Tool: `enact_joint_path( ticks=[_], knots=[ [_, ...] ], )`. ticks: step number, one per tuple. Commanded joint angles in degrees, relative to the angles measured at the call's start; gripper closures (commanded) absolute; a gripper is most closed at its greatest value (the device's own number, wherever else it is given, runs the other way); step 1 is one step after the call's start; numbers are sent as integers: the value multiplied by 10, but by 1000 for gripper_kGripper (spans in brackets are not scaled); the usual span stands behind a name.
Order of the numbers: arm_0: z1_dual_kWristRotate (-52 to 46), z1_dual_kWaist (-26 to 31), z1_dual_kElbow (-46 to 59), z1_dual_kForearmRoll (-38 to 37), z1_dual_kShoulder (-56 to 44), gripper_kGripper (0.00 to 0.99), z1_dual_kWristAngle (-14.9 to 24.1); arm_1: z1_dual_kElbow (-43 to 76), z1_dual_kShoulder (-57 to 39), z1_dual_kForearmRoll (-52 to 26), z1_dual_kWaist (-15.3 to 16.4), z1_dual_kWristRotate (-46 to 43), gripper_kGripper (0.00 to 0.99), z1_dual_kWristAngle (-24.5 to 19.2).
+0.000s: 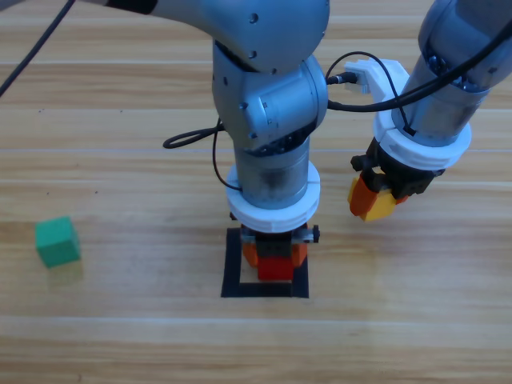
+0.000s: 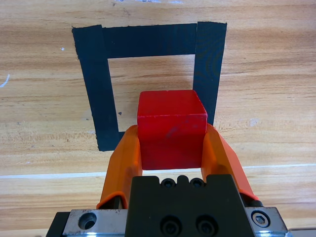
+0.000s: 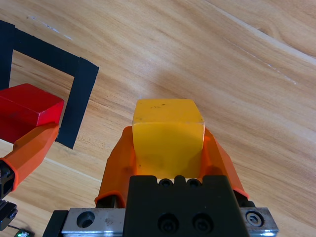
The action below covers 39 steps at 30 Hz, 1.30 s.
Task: Stack the blocks in the rectangular block: red at the bottom, yellow in the middle, green on top
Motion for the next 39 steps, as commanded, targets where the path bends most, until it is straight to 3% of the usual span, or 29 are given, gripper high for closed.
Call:
enact_joint_path(
  ticks=[1, 12, 14, 15, 16, 18, 19, 32, 36, 39],
  knots=[
    [8, -2, 17, -2, 28, 935, 6, 18, -34, -9, -11, -1, 990, -5],
    [11, 1, 17, -4, 28, 932, 7, 19, -35, -11, -11, -1, 990, -5],
    [9, 0, 17, -6, 28, 875, 6, 21, -36, -14, -11, -1, 990, -4],
    [9, 0, 15, -8, 28, 817, 6, 22, -36, -14, -11, -1, 990, -5],
    [7, 0, 11, -9, 28, 677, 6, 22, -36, -15, -11, -1, 990, -5],
    [0, 0, 6, -9, 28, 67, 6, 23, -37, -15, -11, -1, 990, -4],
    [-1, 0, 6, -9, 25, 1, 7, 24, -37, -15, -11, -1, 990, -4],
    [-3, 0, -6, 8, -18, 0, 19, 26, -61, -16, -11, 9, 990, -15],
    [-6, 17, -79, 94, -56, 0, 40, 14, -86, 8, -4, 46, 990, -13],
    [-2, 36, -126, 151, -94, 0, 49, -40, -92, 90, 21, 99, 990, -23]
  ],
)
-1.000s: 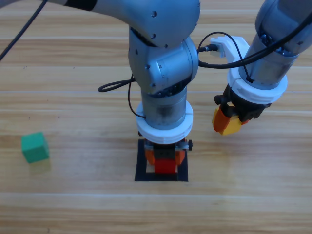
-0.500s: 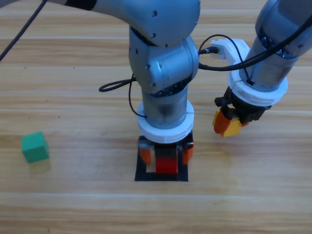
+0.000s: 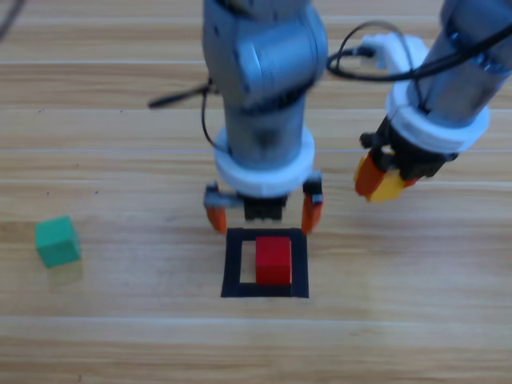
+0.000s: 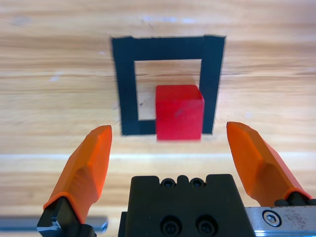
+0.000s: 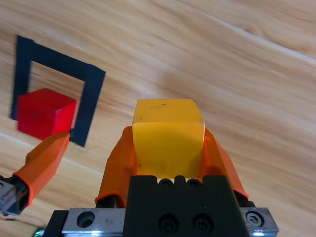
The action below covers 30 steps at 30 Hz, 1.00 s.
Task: Stack the blocks in the rectangular block: red at the bottom, yellow in the middle, green on top
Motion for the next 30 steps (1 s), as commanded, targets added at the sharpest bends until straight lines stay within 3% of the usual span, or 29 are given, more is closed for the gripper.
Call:
enact_joint_path(
  ticks=[1, 5, 10, 13, 22, 30],
  knots=[
    [1, 43, -63, 88, -97, 0, 24, -76, -53, 126, 33, 77, 990, -26],
    [18, 82, 15, 118, -189, 0, 48, -161, -23, 219, 76, 140, 990, -30],
    [124, 181, 133, 117, -304, 0, 73, -287, 70, 318, 139, 221, 990, -29],
    [181, 236, 161, 112, -323, 0, 85, -334, 114, 326, 165, 250, 990, -29],
    [190, 254, 277, 50, -362, 0, 64, -472, 237, 383, 178, 298, 990, -38],
    [184, 256, 328, 13, -378, 0, 43, -488, 265, 384, 178, 314, 990, -41]
  ],
)
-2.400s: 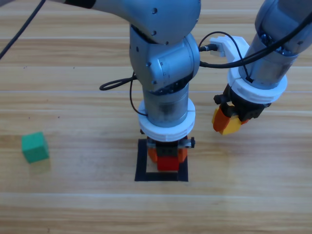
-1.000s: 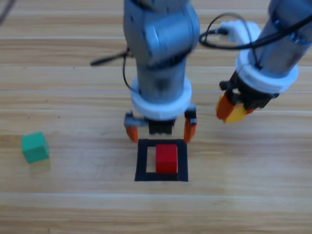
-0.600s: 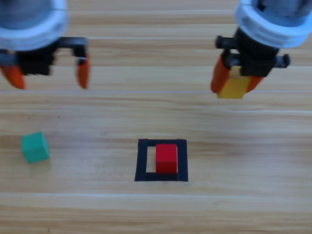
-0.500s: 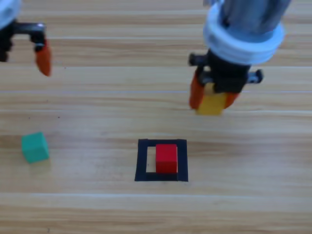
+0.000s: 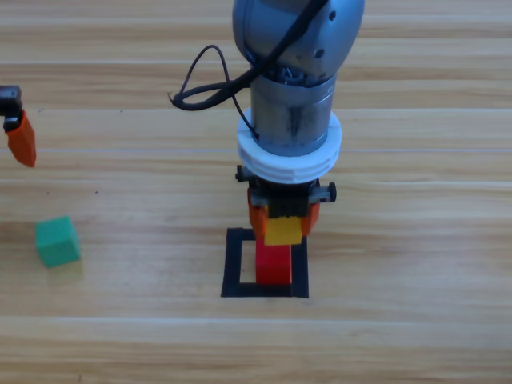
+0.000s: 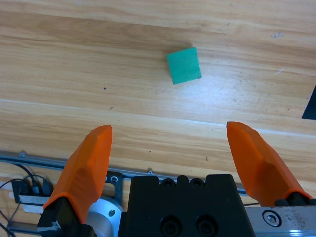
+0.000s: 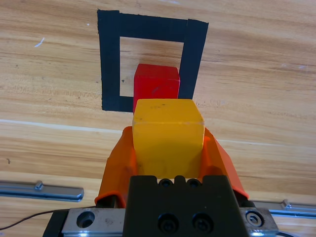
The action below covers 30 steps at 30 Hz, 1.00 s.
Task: Stack the blocks in the rectangular block: red at the bottom, yellow in the middle, green on top
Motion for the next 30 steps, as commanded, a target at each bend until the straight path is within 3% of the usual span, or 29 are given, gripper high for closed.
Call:
enact_joint_path(
  ticks=[1, 21, 30],
  knots=[
    [-8, 11, 40, -25, -14, 0, -12, -7, 41, 7, 15, 8, 990, -3],
    [-10, 11, 58, -58, 31, 0, 1, -29, 71, 7, 15, 69, 990, 26],
    [-7, 11, 66, -60, 3, 0, -14, -41, 82, 8, 15, 75, 990, 14]
  ],
)
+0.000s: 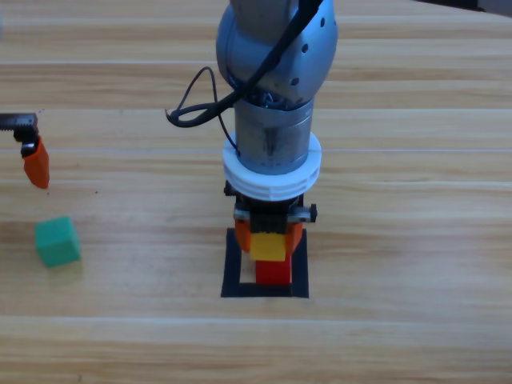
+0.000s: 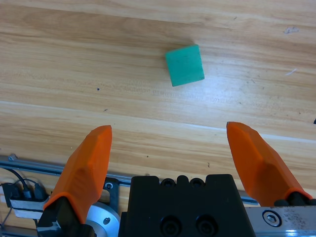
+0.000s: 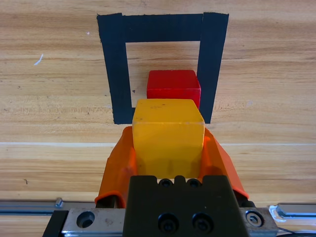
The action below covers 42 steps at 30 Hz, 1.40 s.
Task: Stack the blocks in the rectangular block: red at the bottom, yellow in the middle, green on top
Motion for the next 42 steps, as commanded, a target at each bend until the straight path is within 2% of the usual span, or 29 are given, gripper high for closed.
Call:
enact_joint_path(
  ticks=[1, 8, 42],
  knots=[
    [-8, 9, 11, -5, -14, 0, -7, -7, 36, 8, 15, 8, 990, -7],
    [-28, 8, 11, -5, -16, 0, 8, -9, 36, 8, 15, 11, 990, -14],
    [-45, 7, 22, -26, 1, 0, 8, -10, 46, 10, 15, 15, 990, -36]
  ],
)
